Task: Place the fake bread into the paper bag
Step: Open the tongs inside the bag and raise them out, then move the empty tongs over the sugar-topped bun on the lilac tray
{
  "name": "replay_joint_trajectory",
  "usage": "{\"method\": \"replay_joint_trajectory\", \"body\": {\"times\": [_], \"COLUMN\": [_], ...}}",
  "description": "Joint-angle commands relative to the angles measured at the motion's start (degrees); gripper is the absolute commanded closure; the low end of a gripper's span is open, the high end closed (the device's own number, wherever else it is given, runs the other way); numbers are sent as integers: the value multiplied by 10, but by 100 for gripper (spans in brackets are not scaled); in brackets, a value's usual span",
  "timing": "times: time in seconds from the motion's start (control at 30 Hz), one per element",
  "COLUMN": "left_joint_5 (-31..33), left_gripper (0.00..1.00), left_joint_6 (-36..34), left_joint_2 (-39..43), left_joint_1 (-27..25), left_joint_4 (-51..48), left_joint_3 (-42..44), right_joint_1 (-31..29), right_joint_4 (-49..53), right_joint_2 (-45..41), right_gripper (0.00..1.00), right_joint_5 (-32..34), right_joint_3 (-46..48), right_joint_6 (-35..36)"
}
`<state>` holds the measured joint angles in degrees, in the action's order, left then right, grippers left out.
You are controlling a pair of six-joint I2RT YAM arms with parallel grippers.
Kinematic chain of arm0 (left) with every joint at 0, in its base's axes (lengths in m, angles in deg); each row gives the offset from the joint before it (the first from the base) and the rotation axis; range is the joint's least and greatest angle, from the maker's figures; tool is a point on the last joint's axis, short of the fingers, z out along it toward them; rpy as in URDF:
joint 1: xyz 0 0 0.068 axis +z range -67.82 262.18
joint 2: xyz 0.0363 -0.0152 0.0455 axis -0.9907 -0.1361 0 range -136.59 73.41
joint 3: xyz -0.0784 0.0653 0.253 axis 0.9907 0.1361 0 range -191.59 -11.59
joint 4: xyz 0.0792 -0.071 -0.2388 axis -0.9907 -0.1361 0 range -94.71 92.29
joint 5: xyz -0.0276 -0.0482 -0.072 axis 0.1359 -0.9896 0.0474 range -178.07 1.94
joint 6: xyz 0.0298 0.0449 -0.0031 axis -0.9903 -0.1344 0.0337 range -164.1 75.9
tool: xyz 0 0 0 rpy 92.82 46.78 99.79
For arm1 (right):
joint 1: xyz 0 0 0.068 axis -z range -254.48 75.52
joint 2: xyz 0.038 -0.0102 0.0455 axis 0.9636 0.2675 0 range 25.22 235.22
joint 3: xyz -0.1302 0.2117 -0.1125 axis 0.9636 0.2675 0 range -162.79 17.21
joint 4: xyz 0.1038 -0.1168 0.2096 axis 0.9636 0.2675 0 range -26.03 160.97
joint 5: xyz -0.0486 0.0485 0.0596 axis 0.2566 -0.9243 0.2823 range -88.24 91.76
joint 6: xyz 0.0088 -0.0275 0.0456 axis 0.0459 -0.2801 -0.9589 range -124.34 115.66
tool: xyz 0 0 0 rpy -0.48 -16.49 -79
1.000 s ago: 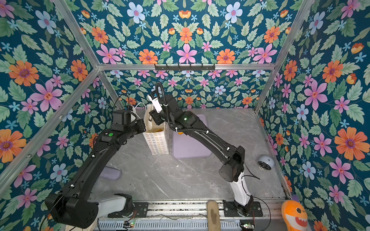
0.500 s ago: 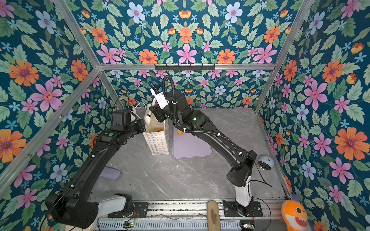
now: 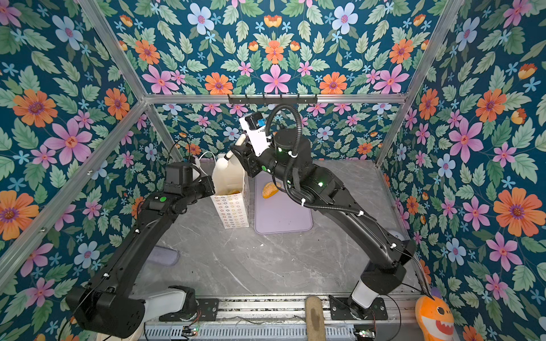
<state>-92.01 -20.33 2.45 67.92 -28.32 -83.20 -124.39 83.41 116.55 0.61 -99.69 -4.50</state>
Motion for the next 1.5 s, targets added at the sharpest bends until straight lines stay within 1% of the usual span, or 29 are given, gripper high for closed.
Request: {"method": "replay_joint_trajectory", "body": {"times": [0.0,0.2,0.4,0.57,0.67,0.73,0.83,1.0,1.27,1.33,1.37,1.47], "left_joint_5": [1,1,0,-2,-5,-5,-6,0,0,0,-1,-3], "left_gripper": [100,100,100,100,100,100,100,100,100,100,100,100], "left_joint_6": [-4,-3,-2,0,1,2,2,1,0,0,0,0], "left_joint_2": [3,3,3,2,1,1,1,0,0,0,0,-1], "left_joint_1": [1,1,1,1,1,2,0,0,1,1,0,1], "left_joint_4": [4,3,2,3,4,3,1,2,2,1,2,2], "left_joint_3": [1,0,0,-1,-2,-2,-4,-2,-1,-2,-2,-2], "right_joint_1": [13,57,89,127,153,166,187,192,191,190,189,185], "right_joint_4": [-58,-79,-100,-107,-112,-139,-185,-234,-272,-291,-304,-326], "right_joint_2": [-35,-110,-174,-186,-178,-173,-153,-92,14,31,57,94], "right_gripper": [58,58,59,59,59,59,61,61,62,62,62,63], "right_joint_5": [27,46,87,99,87,85,74,47,6,9,9,10], "right_joint_3": [35,120,208,268,298,325,360,381,351,347,346,333], "right_joint_6": [13,3,11,0,-21,-34,-48,-52,-80,-93,-100,-112]}}
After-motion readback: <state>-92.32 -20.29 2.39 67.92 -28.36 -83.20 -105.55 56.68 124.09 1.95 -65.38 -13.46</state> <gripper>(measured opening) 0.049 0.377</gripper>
